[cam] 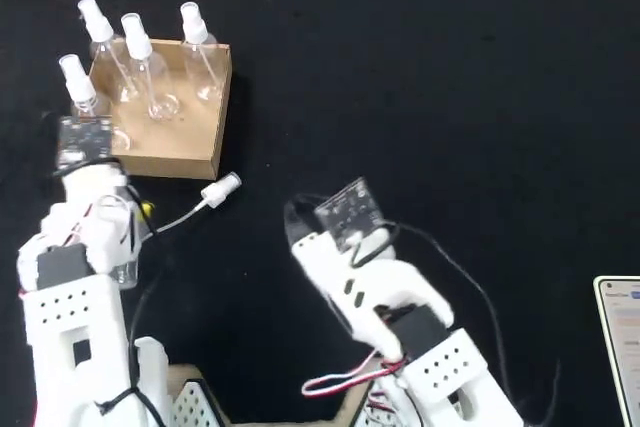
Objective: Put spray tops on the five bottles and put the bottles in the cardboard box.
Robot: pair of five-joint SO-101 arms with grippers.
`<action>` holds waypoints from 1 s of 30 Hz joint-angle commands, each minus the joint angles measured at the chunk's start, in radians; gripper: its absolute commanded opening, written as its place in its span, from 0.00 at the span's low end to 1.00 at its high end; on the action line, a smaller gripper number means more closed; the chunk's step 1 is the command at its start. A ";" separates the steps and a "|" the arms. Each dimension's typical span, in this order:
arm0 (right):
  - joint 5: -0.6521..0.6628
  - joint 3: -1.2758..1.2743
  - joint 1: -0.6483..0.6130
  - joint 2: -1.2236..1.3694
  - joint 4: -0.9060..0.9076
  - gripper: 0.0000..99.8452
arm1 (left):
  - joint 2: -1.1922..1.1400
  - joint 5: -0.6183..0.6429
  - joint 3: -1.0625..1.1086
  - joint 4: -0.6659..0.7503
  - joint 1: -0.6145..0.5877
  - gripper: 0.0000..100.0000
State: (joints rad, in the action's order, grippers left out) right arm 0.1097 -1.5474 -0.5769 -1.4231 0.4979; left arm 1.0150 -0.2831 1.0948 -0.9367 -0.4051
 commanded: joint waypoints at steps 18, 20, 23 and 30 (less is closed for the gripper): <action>-0.109 0.367 -0.245 0.529 -0.112 0.04 | 0.072 0.354 0.232 0.321 -0.111 0.11; -0.153 0.421 -0.245 0.644 -0.143 0.09 | 0.072 0.358 0.236 0.336 -0.154 0.11; -0.224 0.509 -0.245 0.822 -0.166 0.20 | 0.072 0.423 0.242 0.336 -0.209 0.11; -0.402 0.719 -0.245 1.185 -0.170 0.31 | 0.072 0.459 0.242 0.336 -0.251 0.11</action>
State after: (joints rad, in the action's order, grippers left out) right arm -0.2463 -0.9521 -0.8101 -0.3445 0.3583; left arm 1.0702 0.1634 1.3449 -0.6191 -0.6398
